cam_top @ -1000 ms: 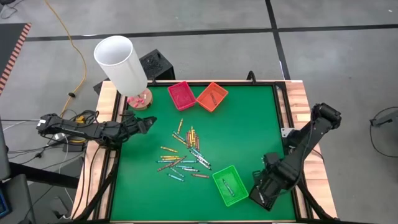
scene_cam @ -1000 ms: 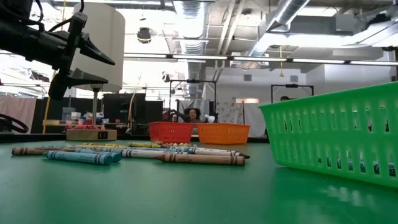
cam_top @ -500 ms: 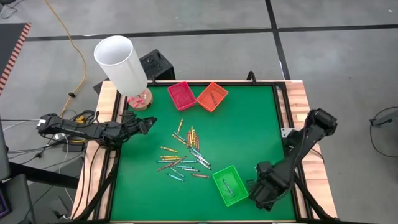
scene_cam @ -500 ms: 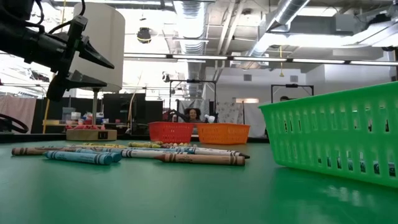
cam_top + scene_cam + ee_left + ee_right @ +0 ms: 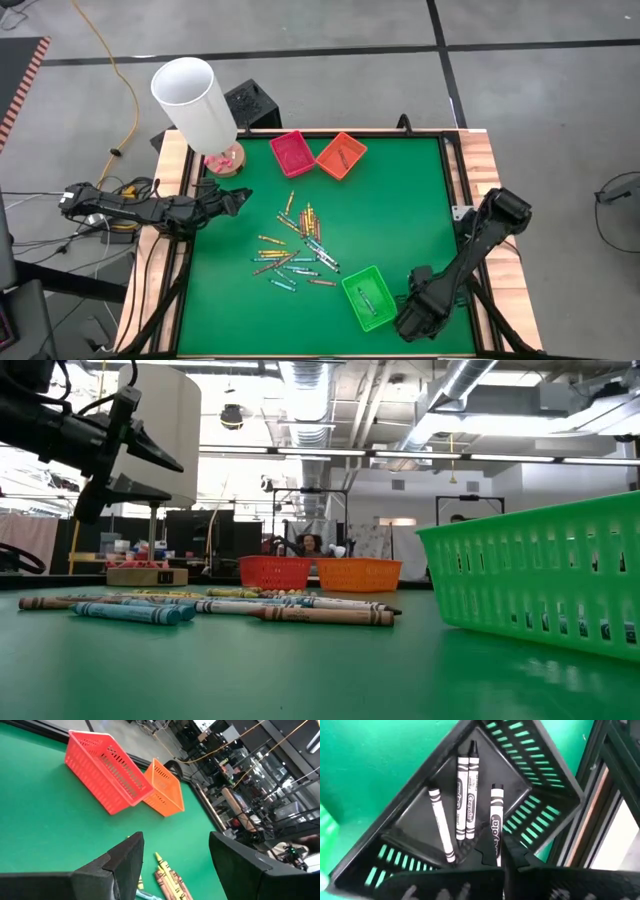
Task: Sort crayons
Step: Put the black crayon into the black bin, then put the light green crayon into the red bin
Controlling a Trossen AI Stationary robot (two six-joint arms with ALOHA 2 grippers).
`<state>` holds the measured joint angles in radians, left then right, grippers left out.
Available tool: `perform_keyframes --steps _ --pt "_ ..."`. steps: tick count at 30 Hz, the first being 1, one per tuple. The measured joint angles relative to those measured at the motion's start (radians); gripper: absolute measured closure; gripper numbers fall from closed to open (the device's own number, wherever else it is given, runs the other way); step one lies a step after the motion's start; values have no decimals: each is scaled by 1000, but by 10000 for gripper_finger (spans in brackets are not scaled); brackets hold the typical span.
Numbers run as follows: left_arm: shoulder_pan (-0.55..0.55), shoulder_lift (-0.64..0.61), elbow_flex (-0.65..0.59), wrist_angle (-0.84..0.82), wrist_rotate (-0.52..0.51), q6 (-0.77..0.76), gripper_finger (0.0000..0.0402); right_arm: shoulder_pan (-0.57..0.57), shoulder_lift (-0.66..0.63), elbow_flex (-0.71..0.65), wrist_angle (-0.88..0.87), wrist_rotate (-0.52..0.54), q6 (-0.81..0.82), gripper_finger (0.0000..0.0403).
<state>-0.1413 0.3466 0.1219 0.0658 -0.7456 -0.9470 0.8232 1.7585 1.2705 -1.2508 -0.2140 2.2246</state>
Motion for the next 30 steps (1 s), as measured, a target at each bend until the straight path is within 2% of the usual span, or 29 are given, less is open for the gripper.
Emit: perform_keyframes --steps 5,13,20,22,25,30 --pt "0 0 0 -3 0 -5 186 0 32 0 0 2 -11 394" --pt "0 0 0 -4 0 -6 186 2 29 0 -3 2 -10 346" --pt "0 0 0 -7 0 -2 186 1 29 0 -2 21 -23 340" --pt "0 0 0 -7 0 -1 186 -3 29 19 -21 58 -35 339" --pt "0 0 0 -6 0 -2 186 -15 28 91 -98 171 -72 339" --pt "0 0 0 -6 3 -1 186 -76 28 271 -310 382 -240 339"
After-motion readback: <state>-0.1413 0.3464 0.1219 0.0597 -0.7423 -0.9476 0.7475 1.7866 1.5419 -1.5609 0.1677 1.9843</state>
